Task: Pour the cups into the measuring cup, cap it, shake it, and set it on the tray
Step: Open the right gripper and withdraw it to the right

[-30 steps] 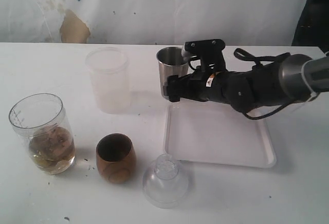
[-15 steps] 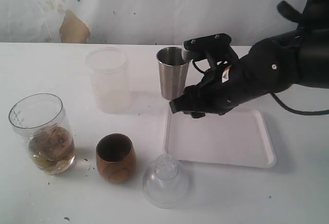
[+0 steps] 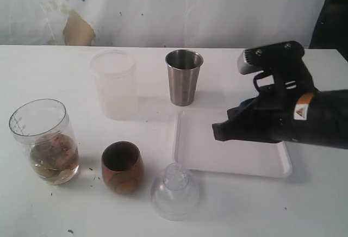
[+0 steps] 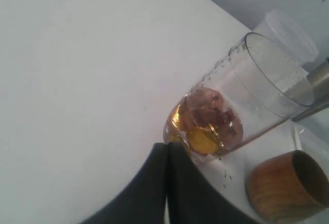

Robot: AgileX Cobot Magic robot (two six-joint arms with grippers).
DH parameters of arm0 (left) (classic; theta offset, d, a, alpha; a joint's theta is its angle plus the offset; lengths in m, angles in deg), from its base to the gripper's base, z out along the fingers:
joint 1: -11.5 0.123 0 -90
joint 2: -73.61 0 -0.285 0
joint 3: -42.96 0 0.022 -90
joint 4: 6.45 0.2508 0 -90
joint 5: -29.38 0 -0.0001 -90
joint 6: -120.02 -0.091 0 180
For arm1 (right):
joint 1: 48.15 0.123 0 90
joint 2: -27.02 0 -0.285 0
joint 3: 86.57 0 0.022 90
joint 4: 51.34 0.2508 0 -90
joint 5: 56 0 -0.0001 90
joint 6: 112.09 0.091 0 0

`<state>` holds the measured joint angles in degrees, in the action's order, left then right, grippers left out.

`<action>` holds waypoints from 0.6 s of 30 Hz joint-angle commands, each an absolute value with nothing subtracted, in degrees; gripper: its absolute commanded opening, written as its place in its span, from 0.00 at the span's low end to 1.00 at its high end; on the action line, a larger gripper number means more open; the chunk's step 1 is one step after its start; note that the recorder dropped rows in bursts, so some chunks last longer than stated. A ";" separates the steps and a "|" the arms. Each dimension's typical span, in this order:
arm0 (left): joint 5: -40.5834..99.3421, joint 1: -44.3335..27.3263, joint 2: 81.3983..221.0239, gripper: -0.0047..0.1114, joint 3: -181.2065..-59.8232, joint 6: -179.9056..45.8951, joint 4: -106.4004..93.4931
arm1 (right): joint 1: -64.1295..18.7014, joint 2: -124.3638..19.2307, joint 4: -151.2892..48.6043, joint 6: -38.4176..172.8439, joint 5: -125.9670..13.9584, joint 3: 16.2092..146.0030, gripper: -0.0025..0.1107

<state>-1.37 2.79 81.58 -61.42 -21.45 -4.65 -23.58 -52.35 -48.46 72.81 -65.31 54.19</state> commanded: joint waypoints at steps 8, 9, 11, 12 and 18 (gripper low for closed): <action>-0.67 2.86 81.40 0.04 -61.53 -21.48 -4.46 | -23.51 -38.77 -48.37 75.57 -38.10 30.73 0.03; -0.67 2.86 81.40 0.04 -61.53 -21.48 -4.46 | -23.51 -37.90 -48.37 75.57 -36.56 29.14 0.03; 0.63 2.86 81.40 0.04 -61.53 -23.61 -2.00 | -23.51 -36.09 -48.37 75.57 -33.04 25.36 0.03; 1.25 2.86 81.40 0.04 -61.53 -24.94 0.41 | -23.51 -35.11 -48.37 75.57 -30.98 23.44 0.03; 2.40 2.86 81.40 0.04 -61.53 -28.19 6.89 | -23.51 -28.69 -48.37 76.27 -22.81 16.21 0.03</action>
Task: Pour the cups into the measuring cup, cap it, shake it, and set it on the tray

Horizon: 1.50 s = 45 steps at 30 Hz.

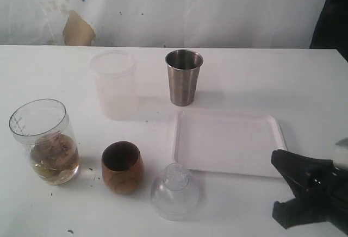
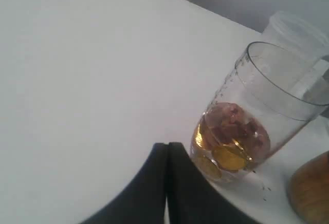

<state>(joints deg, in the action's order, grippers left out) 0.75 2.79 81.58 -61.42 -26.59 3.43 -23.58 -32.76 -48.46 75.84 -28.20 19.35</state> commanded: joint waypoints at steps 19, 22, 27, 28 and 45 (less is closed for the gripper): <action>7.71 2.86 81.40 0.04 -61.53 -28.34 12.20 | -23.51 -9.32 -65.86 87.29 -31.41 16.21 0.03; 13.71 2.86 81.40 0.04 -61.53 -28.34 15.79 | -23.51 -2.44 -66.44 89.18 -36.32 16.21 0.03; 27.92 2.86 81.40 0.04 -61.53 -28.34 16.10 | -23.51 12.70 -66.44 90.88 -50.08 16.21 0.03; 31.13 2.86 81.40 0.04 -61.53 -27.51 15.19 | -23.51 15.96 -66.44 90.88 -52.74 16.21 0.03; 30.57 2.76 97.18 0.04 -82.84 -9.12 32.00 | -23.44 19.07 -66.24 92.51 -62.08 16.21 0.03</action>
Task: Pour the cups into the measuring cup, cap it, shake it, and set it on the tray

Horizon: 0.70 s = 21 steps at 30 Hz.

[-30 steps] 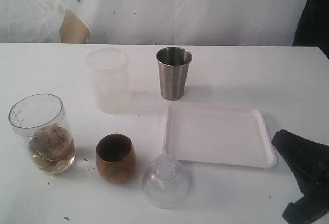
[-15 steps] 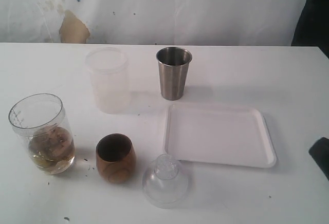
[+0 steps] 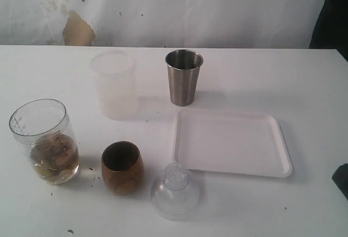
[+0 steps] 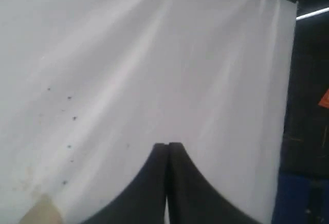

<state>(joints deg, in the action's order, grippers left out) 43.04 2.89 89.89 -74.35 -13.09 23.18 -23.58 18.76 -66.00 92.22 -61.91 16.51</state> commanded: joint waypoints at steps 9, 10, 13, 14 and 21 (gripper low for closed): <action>-8.89 2.76 119.07 0.04 -100.90 -50.29 7.99 | -23.44 19.07 -66.24 92.51 -62.08 16.21 0.03; -12.06 2.76 120.80 0.04 -102.70 -55.07 2.78 | -23.44 19.07 -66.24 92.51 -62.08 16.21 0.03; -19.86 2.76 125.55 0.04 -108.36 -74.48 -18.69 | -23.44 19.07 -66.24 92.51 -62.08 16.21 0.03; -21.84 2.76 126.53 0.04 -109.74 -80.18 -25.21 | -23.44 19.07 -66.24 92.51 -62.18 16.21 0.03; -34.11 -2.41 135.49 0.04 -113.78 -98.09 -48.98 | -23.44 19.07 -66.24 92.51 -62.18 16.21 0.03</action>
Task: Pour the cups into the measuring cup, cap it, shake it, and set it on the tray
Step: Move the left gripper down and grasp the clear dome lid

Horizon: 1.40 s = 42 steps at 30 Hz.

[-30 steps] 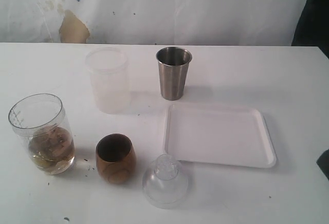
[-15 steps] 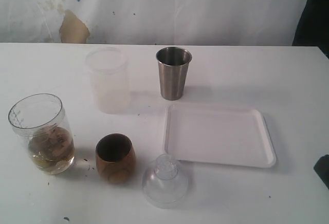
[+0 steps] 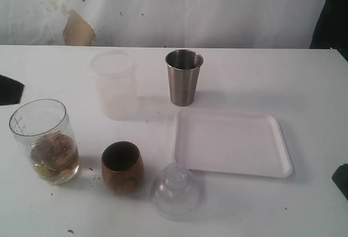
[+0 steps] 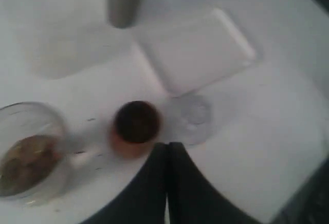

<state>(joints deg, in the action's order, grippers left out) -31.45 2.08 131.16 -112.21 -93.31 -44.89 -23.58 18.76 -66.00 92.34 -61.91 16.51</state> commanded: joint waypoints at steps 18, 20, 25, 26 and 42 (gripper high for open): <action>-29.78 -41.85 174.13 0.47 -133.32 -72.69 -14.67 | -23.44 19.07 -66.24 92.51 -62.40 16.21 0.03; -29.78 -41.85 177.58 0.61 -134.65 -72.69 -14.45 | -23.44 19.07 -66.24 92.51 -62.40 16.21 0.03; -26.73 -41.85 183.11 0.65 -136.26 -72.61 -12.59 | -23.44 19.07 -66.24 92.51 -62.40 16.21 0.03; -25.96 -41.85 183.74 0.65 -136.26 -72.61 -11.59 | -23.44 19.07 -66.24 92.51 -62.40 16.21 0.03; -19.69 -41.85 189.15 0.65 -136.26 -71.62 -9.79 | -23.44 19.07 -66.24 92.51 -62.40 16.21 0.03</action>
